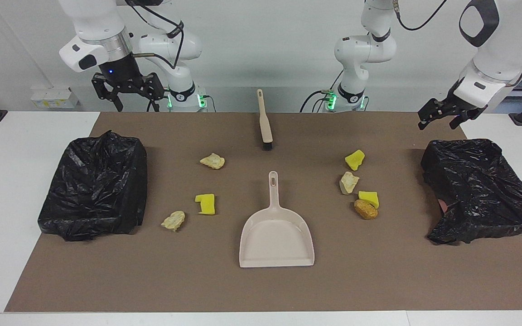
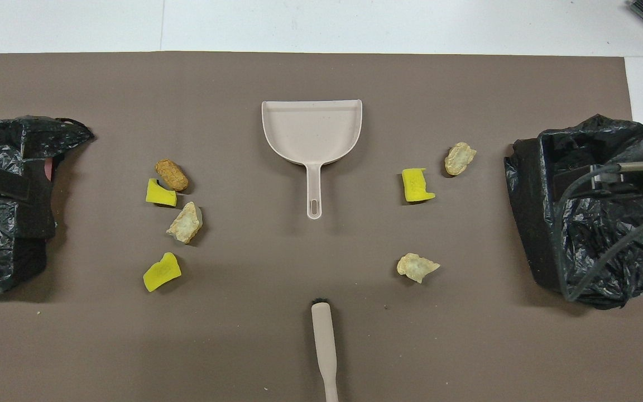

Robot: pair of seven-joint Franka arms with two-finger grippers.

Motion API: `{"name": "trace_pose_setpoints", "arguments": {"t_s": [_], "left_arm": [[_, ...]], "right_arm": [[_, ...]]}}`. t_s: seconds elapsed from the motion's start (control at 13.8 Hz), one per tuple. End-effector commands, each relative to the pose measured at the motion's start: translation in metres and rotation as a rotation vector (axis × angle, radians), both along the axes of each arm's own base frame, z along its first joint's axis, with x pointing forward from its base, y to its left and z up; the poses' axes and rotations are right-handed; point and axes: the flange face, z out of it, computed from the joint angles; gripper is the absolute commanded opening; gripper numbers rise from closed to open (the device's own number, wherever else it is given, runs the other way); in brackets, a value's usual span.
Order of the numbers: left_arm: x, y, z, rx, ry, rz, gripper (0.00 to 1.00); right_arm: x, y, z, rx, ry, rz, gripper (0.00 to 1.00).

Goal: Sweep and dump trash in bin

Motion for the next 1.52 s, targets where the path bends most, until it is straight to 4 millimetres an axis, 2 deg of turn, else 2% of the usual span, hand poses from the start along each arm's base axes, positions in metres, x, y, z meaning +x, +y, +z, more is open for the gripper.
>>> {"name": "trace_pose_setpoints", "arguments": {"t_s": [0.0,0.43,1.45], "left_arm": [[-0.006,0.003,0.002,-0.01,-0.004,0.004,1.0],[-0.006,0.003,0.002,-0.01,-0.004,0.004,1.0],[-0.01,0.003,0.004,-0.01,0.007,0.002,1.0]], "right_arm": [[-0.001,-0.002,-0.003,0.021,-0.001,0.016,1.0],[-0.001,-0.013,-0.003,0.02,0.008,-0.004,1.0],[-0.002,0.003,-0.003,0.021,-0.002,-0.004,1.0]]}}
